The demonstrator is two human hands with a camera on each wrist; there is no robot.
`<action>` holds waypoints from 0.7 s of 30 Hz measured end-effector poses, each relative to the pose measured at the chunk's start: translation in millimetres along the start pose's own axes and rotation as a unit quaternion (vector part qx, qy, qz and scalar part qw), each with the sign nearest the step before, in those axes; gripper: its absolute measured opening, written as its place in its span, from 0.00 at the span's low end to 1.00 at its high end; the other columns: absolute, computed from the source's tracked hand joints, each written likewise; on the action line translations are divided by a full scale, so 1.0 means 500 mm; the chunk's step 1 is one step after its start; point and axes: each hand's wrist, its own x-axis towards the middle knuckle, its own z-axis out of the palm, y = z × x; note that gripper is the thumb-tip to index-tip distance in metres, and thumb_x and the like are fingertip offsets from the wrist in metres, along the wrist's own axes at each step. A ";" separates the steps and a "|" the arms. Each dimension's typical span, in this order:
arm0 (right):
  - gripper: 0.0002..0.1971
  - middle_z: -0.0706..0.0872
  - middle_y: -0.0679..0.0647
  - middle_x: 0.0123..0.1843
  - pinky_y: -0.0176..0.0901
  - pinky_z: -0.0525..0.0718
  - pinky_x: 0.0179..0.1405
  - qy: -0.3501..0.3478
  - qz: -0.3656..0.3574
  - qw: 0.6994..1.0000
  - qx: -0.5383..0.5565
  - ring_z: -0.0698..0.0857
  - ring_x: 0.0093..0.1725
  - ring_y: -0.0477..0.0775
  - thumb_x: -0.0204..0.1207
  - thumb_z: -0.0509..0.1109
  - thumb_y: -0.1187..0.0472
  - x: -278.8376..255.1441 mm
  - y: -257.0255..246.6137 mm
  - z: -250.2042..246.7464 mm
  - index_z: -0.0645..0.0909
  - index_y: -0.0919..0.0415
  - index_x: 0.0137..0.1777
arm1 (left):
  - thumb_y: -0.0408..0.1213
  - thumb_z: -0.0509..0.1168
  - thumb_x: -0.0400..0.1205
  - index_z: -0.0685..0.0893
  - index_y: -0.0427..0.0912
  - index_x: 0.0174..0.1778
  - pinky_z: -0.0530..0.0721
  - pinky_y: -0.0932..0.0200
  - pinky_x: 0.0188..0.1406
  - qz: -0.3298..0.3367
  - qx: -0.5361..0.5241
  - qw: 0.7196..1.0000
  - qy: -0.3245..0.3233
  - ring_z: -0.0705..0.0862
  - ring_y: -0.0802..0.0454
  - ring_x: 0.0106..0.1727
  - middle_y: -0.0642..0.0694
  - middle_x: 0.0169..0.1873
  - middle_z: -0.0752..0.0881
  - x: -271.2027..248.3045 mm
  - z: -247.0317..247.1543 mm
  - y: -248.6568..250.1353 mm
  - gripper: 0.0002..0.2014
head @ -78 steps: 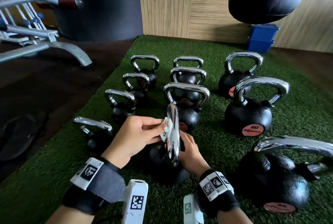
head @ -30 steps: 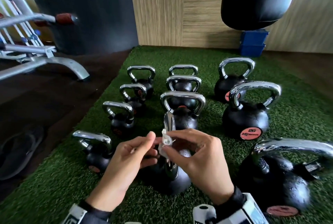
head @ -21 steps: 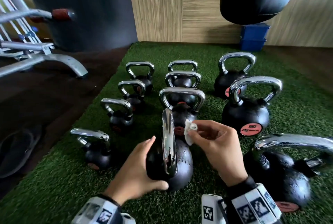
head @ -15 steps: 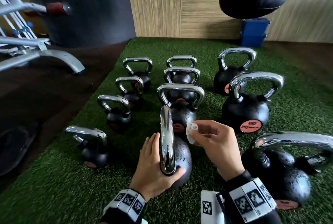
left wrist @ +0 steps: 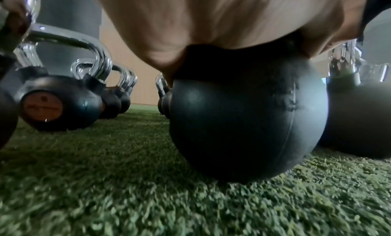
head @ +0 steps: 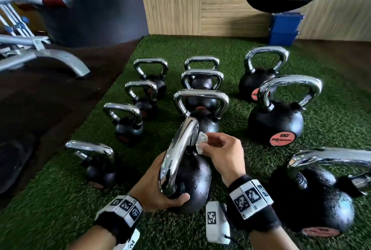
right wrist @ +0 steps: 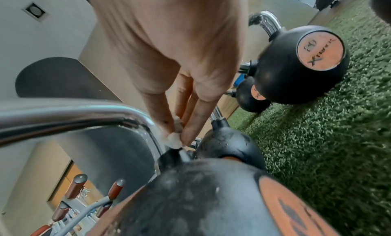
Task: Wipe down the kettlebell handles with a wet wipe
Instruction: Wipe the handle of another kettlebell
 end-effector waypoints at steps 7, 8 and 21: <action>0.07 0.93 0.42 0.35 0.46 0.91 0.51 0.006 0.015 0.999 -0.042 0.92 0.40 0.41 0.65 0.87 0.56 0.005 -0.004 0.026 0.92 0.46 0.39 | 0.59 0.84 0.65 0.66 0.48 0.84 0.76 0.43 0.80 -0.015 -0.008 0.998 0.056 0.75 0.55 0.80 0.54 0.78 0.77 -0.007 0.024 -0.011 0.54; 0.08 0.93 0.41 0.35 0.42 0.91 0.50 0.006 0.009 0.999 -0.053 0.92 0.40 0.40 0.65 0.87 0.58 0.007 -0.013 0.023 0.92 0.46 0.40 | 0.59 0.84 0.65 0.66 0.47 0.85 0.75 0.42 0.80 -0.015 -0.010 0.998 0.058 0.75 0.54 0.81 0.53 0.78 0.76 -0.007 0.026 -0.013 0.55; 0.15 0.93 0.46 0.47 0.33 0.87 0.51 0.030 -0.212 0.971 -0.104 0.90 0.47 0.41 0.69 0.84 0.66 0.011 -0.089 -0.002 0.93 0.55 0.55 | 0.64 0.81 0.64 0.65 0.45 0.85 0.73 0.49 0.82 -0.015 0.023 0.998 0.064 0.73 0.54 0.82 0.54 0.79 0.74 -0.006 0.033 -0.034 0.57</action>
